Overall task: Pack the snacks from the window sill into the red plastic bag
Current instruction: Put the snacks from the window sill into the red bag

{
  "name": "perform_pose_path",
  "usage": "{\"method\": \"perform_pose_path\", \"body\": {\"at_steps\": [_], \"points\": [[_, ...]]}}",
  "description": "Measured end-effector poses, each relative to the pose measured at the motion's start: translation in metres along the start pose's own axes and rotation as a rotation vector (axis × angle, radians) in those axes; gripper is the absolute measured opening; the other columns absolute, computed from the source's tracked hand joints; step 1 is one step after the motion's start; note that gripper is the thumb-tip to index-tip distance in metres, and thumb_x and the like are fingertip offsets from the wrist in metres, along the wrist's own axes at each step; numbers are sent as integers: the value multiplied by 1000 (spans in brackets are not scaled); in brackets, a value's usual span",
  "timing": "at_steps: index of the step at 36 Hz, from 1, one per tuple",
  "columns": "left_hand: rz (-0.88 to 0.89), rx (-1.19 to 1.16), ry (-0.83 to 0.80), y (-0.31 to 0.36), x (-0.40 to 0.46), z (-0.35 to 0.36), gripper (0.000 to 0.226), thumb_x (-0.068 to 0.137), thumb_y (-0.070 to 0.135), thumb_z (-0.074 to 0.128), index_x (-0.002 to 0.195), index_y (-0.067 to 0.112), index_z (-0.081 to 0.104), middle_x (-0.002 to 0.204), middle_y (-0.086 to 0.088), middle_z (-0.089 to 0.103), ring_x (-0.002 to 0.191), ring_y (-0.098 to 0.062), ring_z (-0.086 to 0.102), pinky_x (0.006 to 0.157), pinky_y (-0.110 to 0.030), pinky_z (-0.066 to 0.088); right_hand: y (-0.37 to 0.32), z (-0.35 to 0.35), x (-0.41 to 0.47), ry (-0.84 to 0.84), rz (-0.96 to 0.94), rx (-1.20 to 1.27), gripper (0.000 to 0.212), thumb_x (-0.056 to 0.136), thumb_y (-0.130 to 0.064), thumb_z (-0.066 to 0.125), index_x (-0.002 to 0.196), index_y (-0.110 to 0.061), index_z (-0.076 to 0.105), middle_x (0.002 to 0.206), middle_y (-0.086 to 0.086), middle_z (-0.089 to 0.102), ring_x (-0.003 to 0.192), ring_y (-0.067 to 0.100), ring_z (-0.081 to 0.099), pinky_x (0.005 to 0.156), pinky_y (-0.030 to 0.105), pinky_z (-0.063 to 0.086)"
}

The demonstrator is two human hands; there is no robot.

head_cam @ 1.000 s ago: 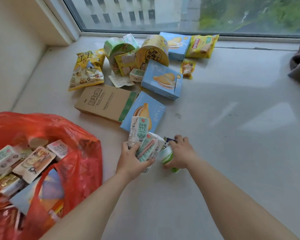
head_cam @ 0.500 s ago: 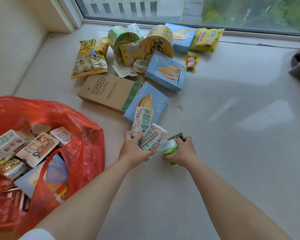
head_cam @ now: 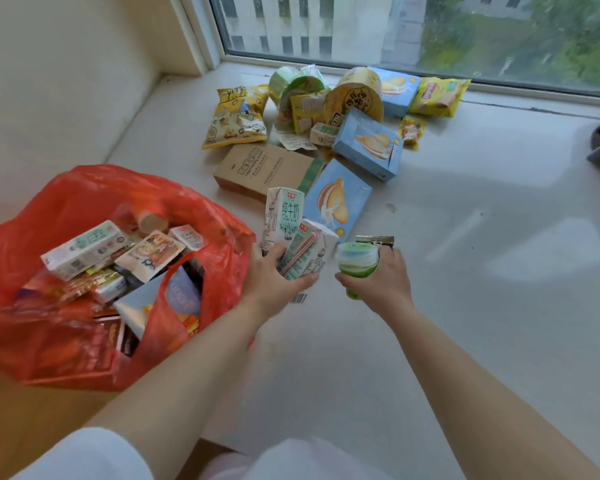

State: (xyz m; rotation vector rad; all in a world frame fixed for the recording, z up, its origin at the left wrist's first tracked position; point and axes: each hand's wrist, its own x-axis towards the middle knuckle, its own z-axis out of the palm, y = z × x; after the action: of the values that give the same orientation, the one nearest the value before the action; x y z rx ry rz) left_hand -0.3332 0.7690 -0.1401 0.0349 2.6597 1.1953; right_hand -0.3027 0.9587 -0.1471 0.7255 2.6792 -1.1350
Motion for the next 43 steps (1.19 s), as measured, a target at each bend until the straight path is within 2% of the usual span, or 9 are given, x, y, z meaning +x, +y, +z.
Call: {"method": "perform_pose_path", "body": {"at_steps": [4, 14, 18, 20, 24, 30, 33, 36, 43], "points": [[31, -24, 95, -11, -17, -35, 58, 65, 35, 84, 115, 18, 61, 113, -2, 34, 110, -19, 48, 99, -35, 47, -36, 14, -22, -7, -75, 62, 72, 61, -42, 82, 116, -11, 48, 106, 1, 43, 107, 21, 47, 90, 39, 45], [-60, 55, 202, -68, -40, -137, 59, 70, 40, 80, 120, 19, 58, 128, -9, 33, 111, -19, 44, 95, -21, 37, -134, 75, -58, -19, -218, 147, 67, 52, -54, 79, 105, -19, 59, 98, -2, 59, 95, 16, 57, 79, 35, 51], [-65, 67, 242, -97, -43, -179, 59, 67, 38, 82, 119, 21, 60, 127, -8, 34, 114, -22, 45, 98, -26, 39, -176, 94, -74, -12, -263, 170, 39, 63, -34, 83, 89, -23, 57, 75, -16, 49, 77, 7, 52, 68, 25, 44], [-70, 75, 243, -111, -41, -199, 62, 67, 36, 82, 122, 19, 58, 127, -9, 33, 115, -22, 43, 96, -21, 34, -195, 106, -80, -31, -269, 190, 39, 65, -32, 82, 85, -29, 48, 72, -17, 49, 70, 3, 49, 61, 22, 39], [-92, 109, 232, -137, -35, -234, 68, 69, 37, 81, 129, 19, 54, 127, -8, 32, 117, -20, 42, 95, -19, 33, -226, 134, -86, -60, -258, 215, 53, 64, -38, 81, 103, -20, 50, 93, -9, 57, 85, 11, 55, 71, 27, 41], [-158, 180, 198, -174, -23, -270, 70, 68, 44, 80, 127, 18, 54, 125, -6, 33, 116, -23, 45, 100, -31, 40, -259, 172, -85, -83, -216, 238, 56, 68, -29, 81, 112, -18, 48, 94, -9, 54, 91, 14, 57, 75, 30, 45], [-198, 174, 172, -189, -17, -280, 73, 69, 44, 79, 131, 16, 52, 128, -7, 32, 119, -24, 43, 102, -29, 37, -270, 188, -83, -135, -176, 223, 60, 70, -31, 79, 116, -16, 44, 94, -8, 54, 85, 13, 53, 71, 28, 41], [-199, 188, 160, -202, -12, -285, 74, 68, 47, 78, 131, 16, 52, 127, -7, 32, 118, -24, 43, 101, -28, 36, -274, 206, -82, -188, -156, 215, 63, 68, -32, 81, 117, -16, 43, 100, -3, 58, 88, 15, 57, 72, 31, 48], [-132, 359, 62, -217, -7, -292, 74, 64, 54, 74, 128, 22, 54, 128, -5, 29, 114, -26, 48, 94, -30, 46, -284, 226, -82, -231, -150, 206, 65, 70, -30, 81, 120, -17, 42, 99, -8, 54, 91, 12, 55, 67, 24, 41]]}}
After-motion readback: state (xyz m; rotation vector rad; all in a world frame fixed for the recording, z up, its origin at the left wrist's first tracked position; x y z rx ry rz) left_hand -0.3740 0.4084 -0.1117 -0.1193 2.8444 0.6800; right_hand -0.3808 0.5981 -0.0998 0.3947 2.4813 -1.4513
